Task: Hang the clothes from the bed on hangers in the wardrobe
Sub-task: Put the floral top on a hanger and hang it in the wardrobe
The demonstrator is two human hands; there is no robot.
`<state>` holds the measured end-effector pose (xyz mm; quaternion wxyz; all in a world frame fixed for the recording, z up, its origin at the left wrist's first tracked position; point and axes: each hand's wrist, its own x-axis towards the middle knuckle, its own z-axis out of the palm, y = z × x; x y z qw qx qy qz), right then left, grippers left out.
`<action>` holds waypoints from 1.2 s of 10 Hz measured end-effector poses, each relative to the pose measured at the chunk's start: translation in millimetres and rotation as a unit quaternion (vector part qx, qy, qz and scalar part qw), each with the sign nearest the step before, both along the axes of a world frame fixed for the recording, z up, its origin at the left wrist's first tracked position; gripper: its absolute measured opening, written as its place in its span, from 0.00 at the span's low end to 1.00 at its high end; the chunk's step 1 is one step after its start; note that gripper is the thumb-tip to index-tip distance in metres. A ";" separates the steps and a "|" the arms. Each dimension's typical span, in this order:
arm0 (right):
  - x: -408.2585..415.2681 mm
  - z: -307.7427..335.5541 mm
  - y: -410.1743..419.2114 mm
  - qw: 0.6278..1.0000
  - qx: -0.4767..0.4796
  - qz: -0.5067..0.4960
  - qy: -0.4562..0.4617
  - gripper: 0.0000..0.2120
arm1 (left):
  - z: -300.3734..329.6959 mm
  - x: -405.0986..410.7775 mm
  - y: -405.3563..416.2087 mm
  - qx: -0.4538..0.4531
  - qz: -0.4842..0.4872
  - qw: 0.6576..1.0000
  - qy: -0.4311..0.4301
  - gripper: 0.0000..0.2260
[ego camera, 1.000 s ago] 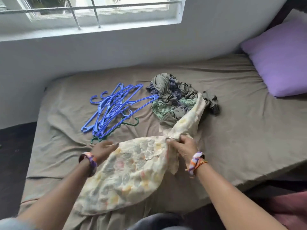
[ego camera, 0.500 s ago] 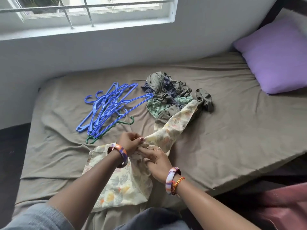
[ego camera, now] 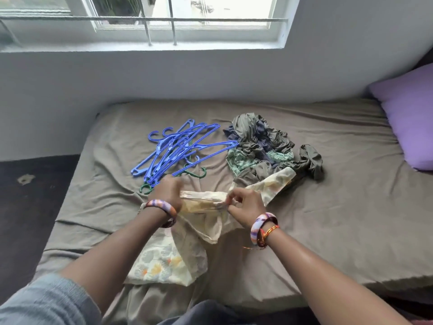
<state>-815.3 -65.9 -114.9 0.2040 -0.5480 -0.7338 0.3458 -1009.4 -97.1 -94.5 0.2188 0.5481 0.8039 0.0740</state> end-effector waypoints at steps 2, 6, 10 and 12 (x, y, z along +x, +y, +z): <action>41.5 18.1 19.9 0.990 -0.034 0.092 -0.099 0.11 | 8.3 -21.7 4.2 -0.061 0.387 0.807 -0.442 0.07; 13.2 100.8 58.1 0.978 0.209 -0.023 -0.002 0.04 | 132.4 56.4 43.4 0.066 0.001 0.976 -0.208 0.15; 83.0 133.4 124.3 0.885 0.230 0.265 -0.308 0.23 | 110.9 5.1 -11.5 -0.222 0.174 0.958 0.054 0.09; 61.5 156.8 135.1 0.902 0.290 0.259 -0.186 0.31 | 154.6 -5.2 3.5 0.156 0.338 0.921 -0.117 0.17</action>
